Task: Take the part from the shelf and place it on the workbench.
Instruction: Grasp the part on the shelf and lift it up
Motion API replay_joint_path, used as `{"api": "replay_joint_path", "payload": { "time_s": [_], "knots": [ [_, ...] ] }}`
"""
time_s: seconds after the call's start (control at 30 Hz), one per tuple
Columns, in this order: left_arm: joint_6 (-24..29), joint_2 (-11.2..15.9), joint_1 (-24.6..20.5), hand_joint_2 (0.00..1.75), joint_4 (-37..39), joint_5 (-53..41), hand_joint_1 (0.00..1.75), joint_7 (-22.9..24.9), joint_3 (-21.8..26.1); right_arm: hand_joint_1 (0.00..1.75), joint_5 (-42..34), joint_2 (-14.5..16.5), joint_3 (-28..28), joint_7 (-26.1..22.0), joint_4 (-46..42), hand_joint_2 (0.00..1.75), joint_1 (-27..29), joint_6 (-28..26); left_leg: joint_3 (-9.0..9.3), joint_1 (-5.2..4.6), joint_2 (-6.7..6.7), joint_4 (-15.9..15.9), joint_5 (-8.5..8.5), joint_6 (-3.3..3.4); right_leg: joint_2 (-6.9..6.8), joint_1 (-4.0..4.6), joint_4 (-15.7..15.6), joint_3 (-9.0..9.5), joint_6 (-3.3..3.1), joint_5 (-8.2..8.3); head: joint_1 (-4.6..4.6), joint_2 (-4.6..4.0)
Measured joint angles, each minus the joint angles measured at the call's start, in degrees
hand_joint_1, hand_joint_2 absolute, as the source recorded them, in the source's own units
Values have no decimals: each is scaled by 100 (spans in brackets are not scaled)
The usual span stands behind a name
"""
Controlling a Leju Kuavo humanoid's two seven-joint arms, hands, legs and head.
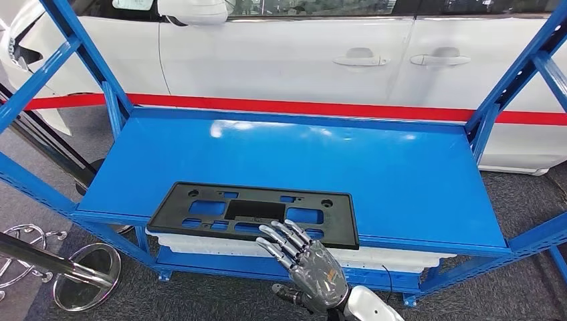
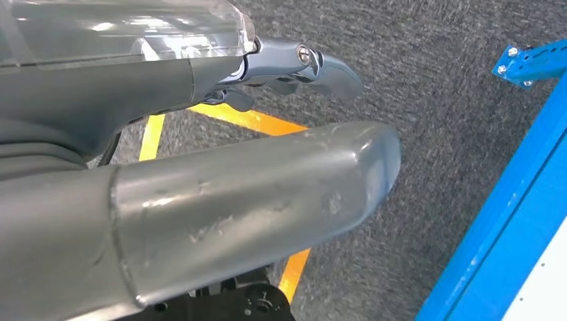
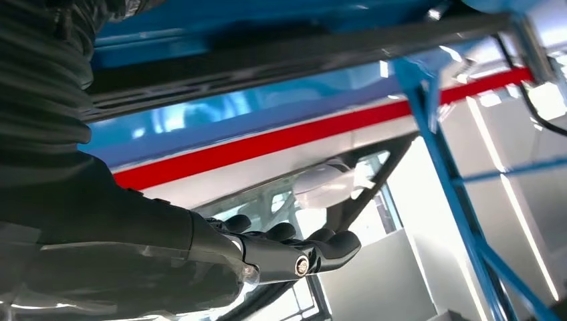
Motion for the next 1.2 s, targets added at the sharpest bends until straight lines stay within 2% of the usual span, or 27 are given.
{"api": "replay_joint_path", "payload": {
  "time_s": [0.07,0.13,0.23,0.3,0.33,0.4,0.43,0.47,0.5,0.57,0.6,0.63,0.67,0.73,0.8,0.87,0.93,0.97,1.0,1.03,1.1,1.13,1.2],
  "knots": [
    [5,2,-8,0,0,-25,0,1,-17,0,314,26,88,164,209,175,-89,-116,326,-6,0,-739,420,49,11,5,8,29,13,-19,0,0],
    [9,9,-27,0,0,-36,0,1,-33,0,572,53,162,296,387,175,-183,-198,596,-30,-3,-1332,637,110,18,24,19,43,51,-36,0,0],
    [12,20,-38,0,0,-66,0,2,-42,0,1073,107,276,555,656,175,-332,-376,649,-49,-6,-1469,662,188,18,39,6,44,132,-31,0,0],
    [12,25,-44,0,0,-88,0,-1,-54,0,1314,144,327,686,802,175,-419,-484,682,-19,2,-1537,708,261,16,37,129,2,186,-140,1,0],
    [12,25,-48,0,0,-96,0,-2,-63,0,1373,158,347,725,864,175,-456,-515,695,-1,6,-1567,730,292,14,33,353,-94,209,-288,2,0],
    [12,26,-49,0,0,-101,0,-3,-78,0,1416,174,391,762,985,175,-500,-540,688,-1,10,-1576,739,318,9,4,1090,-438,241,-673,3,0],
    [12,26,-46,0,0,-102,0,-3,-80,0,1427,178,407,770,1038,175,-507,-541,683,-4,9,-1572,738,319,8,-8,1421,-602,255,-792,3,0],
    [12,26,-43,0,0,-102,0,-2,-82,0,1435,180,421,773,1083,175,-508,-541,682,-7,7,-1568,735,318,7,-17,1581,-689,266,-800,2,0],
    [12,26,-42,0,0,-102,0,-2,-82,0,1440,183,428,773,1116,175,-511,-541,685,-7,4,-1562,730,312,4,-26,1510,-665,270,-689,2,0],
    [12,25,-41,0,0,-104,0,-1,-85,0,1470,195,442,800,1162,175,-534,-556,699,-4,-4,-1536,704,284,-7,-39,807,-339,261,-279,2,0],
    [12,24,-43,0,0,-111,0,-1,-86,0,1517,204,448,846,1183,175,-552,-585,695,-16,-6,-1509,685,258,-12,-38,440,-164,247,-133,2,0],
    [12,25,-44,0,0,-122,0,-2,-88,0,1599,219,453,918,1204,175,-570,-637,686,-27,-8,-1488,669,227,-10,-33,189,-50,225,-53,2,0],
    [12,25,-45,0,0,-136,0,-3,-89,0,1707,241,457,1007,1228,175,-586,-704,675,-34,-7,-1474,658,194,-6,-22,80,-9,200,-43,2,0],
    [15,26,-49,0,0,-160,0,-4,-93,0,1941,298,461,1176,1282,175,-622,-834,672,-28,-4,-1475,653,126,11,-2,73,-20,140,-49,1,0],
    [22,23,-58,0,1,-191,0,-3,-105,0,2104,372,464,1278,1337,175,-680,-898,642,-7,0,-1378,569,61,12,-10,46,-10,69,-33,0,0],
    [26,17,-68,0,2,-216,0,-3,-119,0,2208,450,467,1328,1390,175,-748,-914,416,4,3,-872,268,10,2,-19,25,0,11,-22,0,0],
    [26,15,-72,0,2,-242,0,-1,-131,0,2327,512,482,1385,1485,175,-816,-894,49,3,4,-105,-70,-16,-4,3,30,-4,-14,-27,0,0],
    [25,15,-73,0,2,-256,0,2,-139,0,2387,540,496,1419,1553,175,-854,-871,-75,3,4,140,-125,-15,-5,16,35,-4,-21,-30,0,0],
    [25,15,-76,0,2,-272,0,4,-151,0,2435,572,511,1452,1630,175,-899,-847,-95,1,3,161,-58,-2,-3,28,43,-2,-26,-33,0,0],
    [25,15,-82,0,2,-286,0,8,-163,0,2467,607,526,1480,1707,175,-952,-826,-4,-4,3,-50,112,25,2,41,50,4,-30,-37,0,0],
    [23,18,-108,0,2,-313,0,10,-183,0,2500,684,549,1523,1842,175,-1062,-808,364,-30,2,-838,506,111,11,71,58,18,-31,-44,1,0],
    [22,19,-125,0,2,-321,0,12,-189,0,2503,714,557,1535,1898,175,-1111,-806,513,-47,3,-1162,618,147,14,83,61,15,-22,-46,1,0],
    [23,19,-150,0,2,-322,0,16,-202,0,2504,759,570,1547,1991,175,-1168,-805,617,-80,2,-1413,649,187,10,88,61,-1,19,-42,2,0]
  ]
}}
